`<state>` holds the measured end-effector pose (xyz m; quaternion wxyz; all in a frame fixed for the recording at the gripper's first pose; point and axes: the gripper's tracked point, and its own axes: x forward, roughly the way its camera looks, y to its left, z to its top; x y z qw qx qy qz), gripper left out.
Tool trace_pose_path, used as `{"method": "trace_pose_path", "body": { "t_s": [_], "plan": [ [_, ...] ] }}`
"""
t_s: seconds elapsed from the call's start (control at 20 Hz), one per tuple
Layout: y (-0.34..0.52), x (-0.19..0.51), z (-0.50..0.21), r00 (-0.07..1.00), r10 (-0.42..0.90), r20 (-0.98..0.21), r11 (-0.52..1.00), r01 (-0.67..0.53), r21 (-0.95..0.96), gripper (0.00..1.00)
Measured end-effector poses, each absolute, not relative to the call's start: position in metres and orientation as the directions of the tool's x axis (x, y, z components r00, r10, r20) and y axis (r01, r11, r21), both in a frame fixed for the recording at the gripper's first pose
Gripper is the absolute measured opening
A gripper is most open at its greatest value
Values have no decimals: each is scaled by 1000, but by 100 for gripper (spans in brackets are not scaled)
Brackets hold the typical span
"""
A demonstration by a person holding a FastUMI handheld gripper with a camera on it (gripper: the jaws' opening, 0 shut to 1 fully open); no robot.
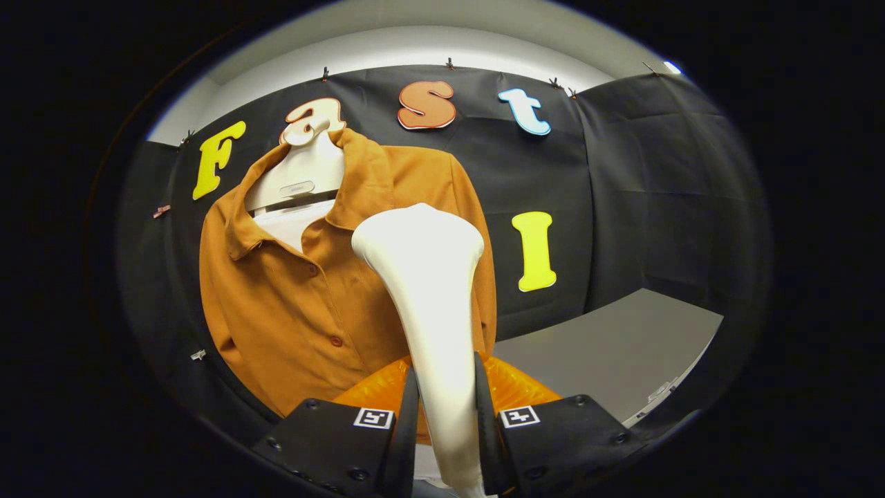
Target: Iron the clothes twice with a garment steamer, once on the left side and once on the right side.
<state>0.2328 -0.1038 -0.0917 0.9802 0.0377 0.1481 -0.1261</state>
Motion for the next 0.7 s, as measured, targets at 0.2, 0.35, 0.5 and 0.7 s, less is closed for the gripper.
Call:
{"method": "trace_pose_path", "body": {
  "t_s": [0.2, 0.35, 0.5, 0.7],
  "plan": [
    [-95, 244, -100, 908, -267, -322, 960, 279, -10, 41],
    [-95, 254, -117, 887, -277, -370, 957, 289, -23, 41],
    [-94, 260, -143, 855, -278, -437, 956, 291, -38, 41],
    [-92, 255, -187, 792, -266, -549, 956, 291, -44, 42]
  ]
}}
